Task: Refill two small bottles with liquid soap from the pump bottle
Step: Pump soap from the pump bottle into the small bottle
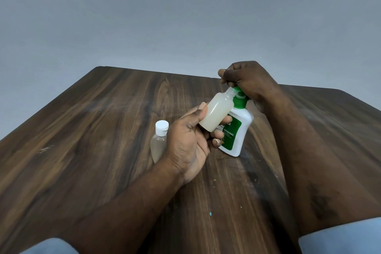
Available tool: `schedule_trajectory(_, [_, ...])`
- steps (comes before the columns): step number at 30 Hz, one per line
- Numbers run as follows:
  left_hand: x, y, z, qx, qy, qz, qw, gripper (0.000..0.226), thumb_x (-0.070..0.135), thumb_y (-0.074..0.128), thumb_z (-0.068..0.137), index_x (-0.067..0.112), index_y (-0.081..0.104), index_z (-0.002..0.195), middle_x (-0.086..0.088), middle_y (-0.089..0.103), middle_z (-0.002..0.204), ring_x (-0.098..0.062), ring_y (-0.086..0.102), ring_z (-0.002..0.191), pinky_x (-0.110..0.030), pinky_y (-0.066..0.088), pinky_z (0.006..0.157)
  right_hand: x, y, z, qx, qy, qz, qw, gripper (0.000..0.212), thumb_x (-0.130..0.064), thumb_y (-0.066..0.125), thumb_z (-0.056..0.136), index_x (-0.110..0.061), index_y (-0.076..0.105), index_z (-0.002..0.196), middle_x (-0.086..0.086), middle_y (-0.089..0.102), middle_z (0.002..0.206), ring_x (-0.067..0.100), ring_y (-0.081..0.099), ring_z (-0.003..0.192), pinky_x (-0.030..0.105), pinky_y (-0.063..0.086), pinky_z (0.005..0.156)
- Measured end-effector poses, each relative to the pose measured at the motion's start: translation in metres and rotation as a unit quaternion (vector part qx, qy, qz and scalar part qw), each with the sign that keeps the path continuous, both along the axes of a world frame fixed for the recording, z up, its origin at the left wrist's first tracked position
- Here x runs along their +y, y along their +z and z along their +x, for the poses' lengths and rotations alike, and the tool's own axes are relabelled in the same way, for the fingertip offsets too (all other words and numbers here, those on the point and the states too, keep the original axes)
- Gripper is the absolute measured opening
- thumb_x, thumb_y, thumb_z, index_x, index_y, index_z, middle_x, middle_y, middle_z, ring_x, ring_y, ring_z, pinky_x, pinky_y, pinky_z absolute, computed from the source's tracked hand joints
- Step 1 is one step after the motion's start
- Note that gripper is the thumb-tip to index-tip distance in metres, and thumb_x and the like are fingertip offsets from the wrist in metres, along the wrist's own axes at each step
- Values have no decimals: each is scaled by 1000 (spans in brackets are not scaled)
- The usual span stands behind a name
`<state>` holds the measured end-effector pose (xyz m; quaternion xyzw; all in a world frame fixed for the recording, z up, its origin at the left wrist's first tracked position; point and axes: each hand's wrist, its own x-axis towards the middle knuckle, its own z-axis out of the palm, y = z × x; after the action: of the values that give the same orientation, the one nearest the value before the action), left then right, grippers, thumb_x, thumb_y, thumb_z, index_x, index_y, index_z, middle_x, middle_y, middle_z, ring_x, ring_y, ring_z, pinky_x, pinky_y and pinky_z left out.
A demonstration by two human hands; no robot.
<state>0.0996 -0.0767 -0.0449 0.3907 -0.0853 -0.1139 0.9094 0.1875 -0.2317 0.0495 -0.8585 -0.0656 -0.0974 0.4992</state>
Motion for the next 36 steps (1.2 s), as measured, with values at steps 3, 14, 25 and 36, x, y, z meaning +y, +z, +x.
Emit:
schedule_trajectory(3, [0, 0, 0, 3, -1, -1, 1000, 43, 33, 43, 108, 4, 62, 133, -22, 73, 100, -14, 54, 63, -23, 47, 54, -1, 2, 0, -2, -8, 0, 1000, 27, -22, 71, 96, -13, 67, 70, -11, 57, 51, 11, 70, 76, 28, 45, 67])
schedule_trajectory(14, [0, 1, -1, 5, 1, -2, 1000, 44, 32, 43, 108, 3, 61, 134, -22, 71, 100, -14, 54, 61, -23, 45, 53, 0, -1, 0, 9, -9, -3, 1000, 18, -18, 69, 99, -3, 71, 89, -15, 57, 46, -7, 52, 43, 13, 38, 46])
schedule_trajectory(25, [-1, 0, -2, 3, -6, -2, 1000, 43, 32, 42, 109, 3, 63, 133, -22, 72, 102, -14, 55, 63, -23, 47, 54, -2, 3, -1, -49, -49, 12, 998, 31, -32, 72, 96, -20, 69, 68, -15, 57, 53, 5, 56, 58, 26, 38, 57])
schedule_trajectory(36, [-3, 4, -4, -12, -24, -17, 1000, 42, 29, 42, 108, 6, 59, 139, -19, 74, 103, -16, 59, 68, -24, 49, 59, -3, 5, -6, -58, -74, 61, 994, 35, -28, 72, 94, -21, 68, 60, -2, 61, 69, 6, 59, 64, 25, 37, 53])
